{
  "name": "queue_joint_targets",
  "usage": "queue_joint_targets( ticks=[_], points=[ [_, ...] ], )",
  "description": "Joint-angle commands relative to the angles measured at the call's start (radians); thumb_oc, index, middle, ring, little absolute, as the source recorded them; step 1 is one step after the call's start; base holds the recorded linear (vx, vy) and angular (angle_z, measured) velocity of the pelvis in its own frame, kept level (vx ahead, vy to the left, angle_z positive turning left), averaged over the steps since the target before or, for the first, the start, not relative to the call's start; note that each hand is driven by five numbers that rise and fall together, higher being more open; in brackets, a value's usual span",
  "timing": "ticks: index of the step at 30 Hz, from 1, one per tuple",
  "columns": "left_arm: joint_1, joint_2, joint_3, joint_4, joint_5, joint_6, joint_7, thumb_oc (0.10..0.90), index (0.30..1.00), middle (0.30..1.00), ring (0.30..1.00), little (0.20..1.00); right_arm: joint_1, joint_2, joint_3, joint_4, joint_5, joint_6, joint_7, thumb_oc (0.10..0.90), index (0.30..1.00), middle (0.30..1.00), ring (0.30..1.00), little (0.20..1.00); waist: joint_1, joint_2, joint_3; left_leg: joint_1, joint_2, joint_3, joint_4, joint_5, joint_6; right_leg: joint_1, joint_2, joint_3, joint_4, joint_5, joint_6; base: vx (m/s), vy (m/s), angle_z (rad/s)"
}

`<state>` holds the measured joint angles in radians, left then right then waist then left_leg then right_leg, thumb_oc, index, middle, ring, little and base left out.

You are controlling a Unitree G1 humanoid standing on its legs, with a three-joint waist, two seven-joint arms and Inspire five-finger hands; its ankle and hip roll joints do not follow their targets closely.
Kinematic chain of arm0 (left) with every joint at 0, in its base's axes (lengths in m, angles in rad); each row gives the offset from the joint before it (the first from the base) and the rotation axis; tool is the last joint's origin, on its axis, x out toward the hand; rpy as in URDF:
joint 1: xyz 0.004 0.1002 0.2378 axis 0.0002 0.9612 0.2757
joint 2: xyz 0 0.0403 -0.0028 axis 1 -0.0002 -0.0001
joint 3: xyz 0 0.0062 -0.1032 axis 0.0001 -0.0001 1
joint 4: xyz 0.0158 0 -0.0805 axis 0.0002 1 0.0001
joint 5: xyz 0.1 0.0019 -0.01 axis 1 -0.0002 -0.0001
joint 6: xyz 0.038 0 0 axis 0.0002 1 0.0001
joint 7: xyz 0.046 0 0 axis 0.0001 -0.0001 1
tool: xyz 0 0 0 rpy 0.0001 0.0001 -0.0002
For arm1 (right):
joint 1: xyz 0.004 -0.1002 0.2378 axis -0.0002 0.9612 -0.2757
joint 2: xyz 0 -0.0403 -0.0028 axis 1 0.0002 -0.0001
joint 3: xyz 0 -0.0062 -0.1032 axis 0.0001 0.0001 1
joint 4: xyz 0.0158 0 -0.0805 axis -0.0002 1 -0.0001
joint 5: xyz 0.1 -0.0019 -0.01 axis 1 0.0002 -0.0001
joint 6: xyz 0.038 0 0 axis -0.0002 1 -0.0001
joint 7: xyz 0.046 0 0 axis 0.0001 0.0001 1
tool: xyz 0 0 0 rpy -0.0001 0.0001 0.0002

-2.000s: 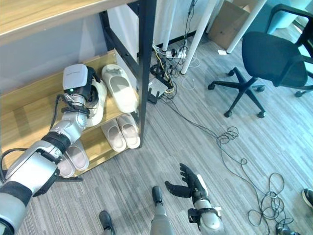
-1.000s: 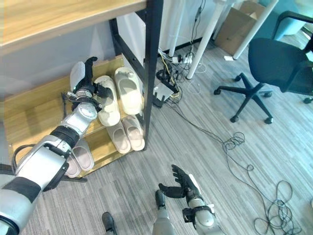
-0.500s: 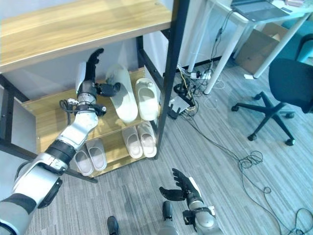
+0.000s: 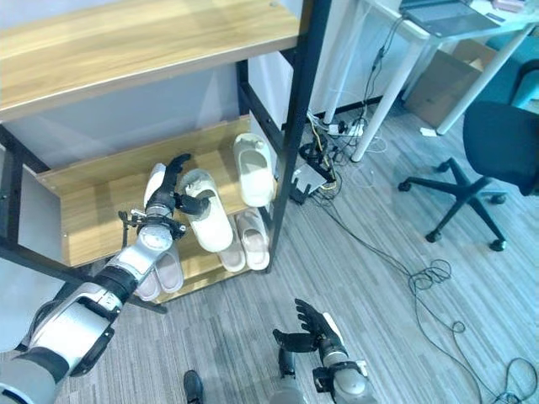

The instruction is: Arrange the slippers neatly on the shoe rack.

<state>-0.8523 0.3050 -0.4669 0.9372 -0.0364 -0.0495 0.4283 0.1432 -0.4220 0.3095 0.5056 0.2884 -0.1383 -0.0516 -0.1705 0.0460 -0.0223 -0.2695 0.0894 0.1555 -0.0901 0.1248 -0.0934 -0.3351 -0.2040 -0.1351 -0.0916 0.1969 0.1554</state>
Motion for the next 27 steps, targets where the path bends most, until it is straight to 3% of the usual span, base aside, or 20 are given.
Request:
queue_joint_targets(
  ticks=[1, 9, 27],
  points=[
    [-0.239, 0.034, 0.033, 0.060, 0.043, -0.099, 0.066, 0.800, 0.900, 0.900, 0.900, 0.900, -0.007, -0.049, -0.038, -0.039, 0.002, -0.086, -0.001, 0.800, 0.900, 0.900, 0.900, 0.900, 0.005, -0.002, -0.023, -0.014, -0.067, -0.008, 0.003, -0.109, 0.040, -0.006, 0.043, -0.054, 0.004, -0.104, 0.045, 0.01, -0.012, -0.05],
    [-0.322, 0.037, -0.012, 0.119, 0.087, -0.090, 0.084, 0.800, 0.900, 0.900, 0.900, 0.900, -0.018, -0.060, -0.039, -0.011, 0.005, -0.096, -0.006, 0.800, 0.900, 0.900, 0.900, 0.900, -0.012, 0.005, -0.034, -0.014, -0.060, 0.005, 0.003, -0.110, 0.037, -0.013, 0.045, -0.041, 0.004, -0.104, 0.044, 0.01, -0.007, -0.02],
    [-0.493, 0.163, -0.129, 0.223, 0.236, -0.041, 0.111, 0.800, 0.900, 0.900, 0.900, 0.900, -0.104, -0.089, -0.019, 0.056, 0.021, -0.128, -0.029, 0.800, 0.900, 0.900, 0.900, 0.900, -0.048, 0.012, -0.017, -0.051, -0.043, 0.054, 0.003, -0.108, 0.029, -0.078, 0.045, -0.015, 0.004, -0.079, 0.055, 0.01, -0.004, -0.08]
  ],
)
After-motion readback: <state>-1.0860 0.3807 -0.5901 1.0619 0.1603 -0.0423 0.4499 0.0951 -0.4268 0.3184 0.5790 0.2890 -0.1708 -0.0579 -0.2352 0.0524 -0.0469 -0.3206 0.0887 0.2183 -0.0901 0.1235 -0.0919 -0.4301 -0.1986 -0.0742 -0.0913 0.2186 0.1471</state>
